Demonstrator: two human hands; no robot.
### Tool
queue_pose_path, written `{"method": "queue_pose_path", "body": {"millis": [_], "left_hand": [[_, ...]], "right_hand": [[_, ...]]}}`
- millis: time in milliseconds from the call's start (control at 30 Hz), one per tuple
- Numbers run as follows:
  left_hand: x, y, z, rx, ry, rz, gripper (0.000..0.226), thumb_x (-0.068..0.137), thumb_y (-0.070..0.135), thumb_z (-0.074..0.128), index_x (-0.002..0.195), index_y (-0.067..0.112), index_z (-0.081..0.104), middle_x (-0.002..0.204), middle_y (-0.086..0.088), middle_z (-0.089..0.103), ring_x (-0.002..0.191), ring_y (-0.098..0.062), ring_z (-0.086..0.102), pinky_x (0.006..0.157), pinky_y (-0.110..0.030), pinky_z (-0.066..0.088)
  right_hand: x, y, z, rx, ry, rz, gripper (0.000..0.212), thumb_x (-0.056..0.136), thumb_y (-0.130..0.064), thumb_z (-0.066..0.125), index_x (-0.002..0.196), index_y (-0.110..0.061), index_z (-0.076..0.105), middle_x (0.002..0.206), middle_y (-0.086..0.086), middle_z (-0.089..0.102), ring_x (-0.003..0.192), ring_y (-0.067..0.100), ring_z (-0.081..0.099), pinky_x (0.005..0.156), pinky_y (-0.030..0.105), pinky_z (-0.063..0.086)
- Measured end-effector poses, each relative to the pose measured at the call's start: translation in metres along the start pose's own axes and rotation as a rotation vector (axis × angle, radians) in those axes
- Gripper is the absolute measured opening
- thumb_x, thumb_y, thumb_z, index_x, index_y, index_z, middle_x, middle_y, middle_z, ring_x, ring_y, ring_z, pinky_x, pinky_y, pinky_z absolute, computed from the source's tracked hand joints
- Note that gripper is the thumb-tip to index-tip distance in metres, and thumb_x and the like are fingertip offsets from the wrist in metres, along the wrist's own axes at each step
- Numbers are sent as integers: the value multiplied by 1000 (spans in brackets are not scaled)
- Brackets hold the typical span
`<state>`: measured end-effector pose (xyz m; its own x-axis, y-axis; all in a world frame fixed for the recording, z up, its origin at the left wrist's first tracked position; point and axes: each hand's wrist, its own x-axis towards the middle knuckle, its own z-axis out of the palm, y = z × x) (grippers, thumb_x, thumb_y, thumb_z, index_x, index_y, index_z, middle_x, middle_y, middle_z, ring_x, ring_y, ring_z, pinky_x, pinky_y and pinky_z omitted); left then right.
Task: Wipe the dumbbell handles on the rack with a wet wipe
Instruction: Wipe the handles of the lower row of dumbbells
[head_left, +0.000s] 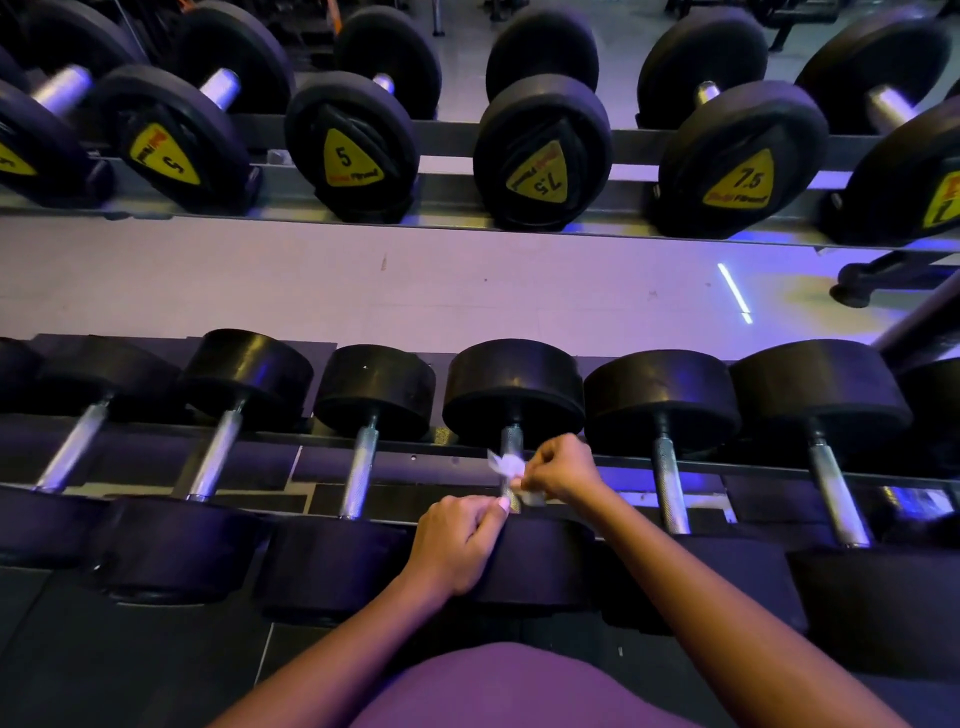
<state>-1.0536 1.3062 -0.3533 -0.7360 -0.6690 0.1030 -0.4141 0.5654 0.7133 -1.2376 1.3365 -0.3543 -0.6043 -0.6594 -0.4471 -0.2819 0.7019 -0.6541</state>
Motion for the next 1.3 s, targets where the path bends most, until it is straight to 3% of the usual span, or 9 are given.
{"method": "queue_pose_path", "body": {"millis": [100, 167, 300, 467, 700, 800, 867, 1033, 1300], "left_hand": [[0, -1, 0, -1, 4, -3, 57, 89, 57, 27, 67, 19, 63, 59, 7, 60, 61, -13, 56, 55, -32, 35], [0, -1, 0, -1, 0, -4, 60, 89, 58, 26, 71, 18, 67, 62, 4, 63, 63, -13, 58, 56, -33, 39], [-1, -1, -1, -23, -16, -3, 54, 91, 57, 29, 59, 18, 49, 51, 5, 48, 55, -14, 51, 53, -34, 32], [-1, -2, -1, -52, -17, -9, 51, 92, 56, 29, 57, 24, 50, 53, 6, 52, 56, -13, 53, 53, -35, 35], [-3, 0, 0, -16, 33, 7, 46, 95, 46, 39, 52, 29, 42, 44, 12, 41, 49, -8, 46, 49, -22, 23], [-3, -1, 1, -21, 43, 14, 43, 95, 46, 40, 60, 26, 55, 46, 16, 44, 52, -5, 49, 49, -17, 24], [-3, -2, 1, -41, 53, 13, 42, 94, 47, 40, 59, 29, 52, 47, 16, 45, 51, -5, 49, 48, -17, 23], [-3, -2, 1, -114, 46, 2, 47, 92, 51, 37, 51, 29, 42, 47, 9, 46, 48, -9, 45, 48, -23, 22], [-3, -4, 1, -129, 32, 5, 50, 92, 53, 35, 53, 25, 46, 48, 6, 47, 50, -12, 48, 49, -30, 28]], "right_hand": [[-13, 9, 2, -120, -115, 2, 18, 62, -18, 87, 62, -10, 71, 58, 0, 60, 58, 8, 53, 51, 19, 42], [-15, 6, 1, -136, -109, -8, 17, 61, -16, 87, 64, -7, 72, 60, 2, 63, 57, 8, 55, 54, 23, 48], [-6, -15, -4, -16, 110, -47, 25, 61, -24, 89, 63, -5, 72, 61, 3, 64, 57, 10, 55, 54, 23, 45], [1, -40, -2, 49, 260, -81, 19, 70, -21, 85, 80, -8, 75, 72, 0, 66, 71, 11, 60, 66, 22, 45], [-16, -23, 8, -281, -18, 23, 36, 64, -28, 83, 85, -7, 63, 86, 12, 63, 82, 24, 64, 61, 26, 43], [-16, -8, 6, -222, -74, 46, 35, 59, -27, 84, 82, -5, 68, 85, 12, 68, 79, 22, 65, 64, 29, 50], [-15, -7, 4, -187, -82, 47, 28, 59, -22, 84, 75, -4, 71, 72, 9, 66, 68, 18, 63, 63, 28, 52], [-9, -17, -1, 71, 202, -16, 25, 66, -27, 88, 59, -16, 67, 58, -2, 61, 60, 10, 59, 54, 18, 42], [2, -28, 15, 228, 358, -14, 19, 74, -23, 82, 82, -10, 73, 77, 0, 67, 75, 12, 61, 69, 22, 46]]}}
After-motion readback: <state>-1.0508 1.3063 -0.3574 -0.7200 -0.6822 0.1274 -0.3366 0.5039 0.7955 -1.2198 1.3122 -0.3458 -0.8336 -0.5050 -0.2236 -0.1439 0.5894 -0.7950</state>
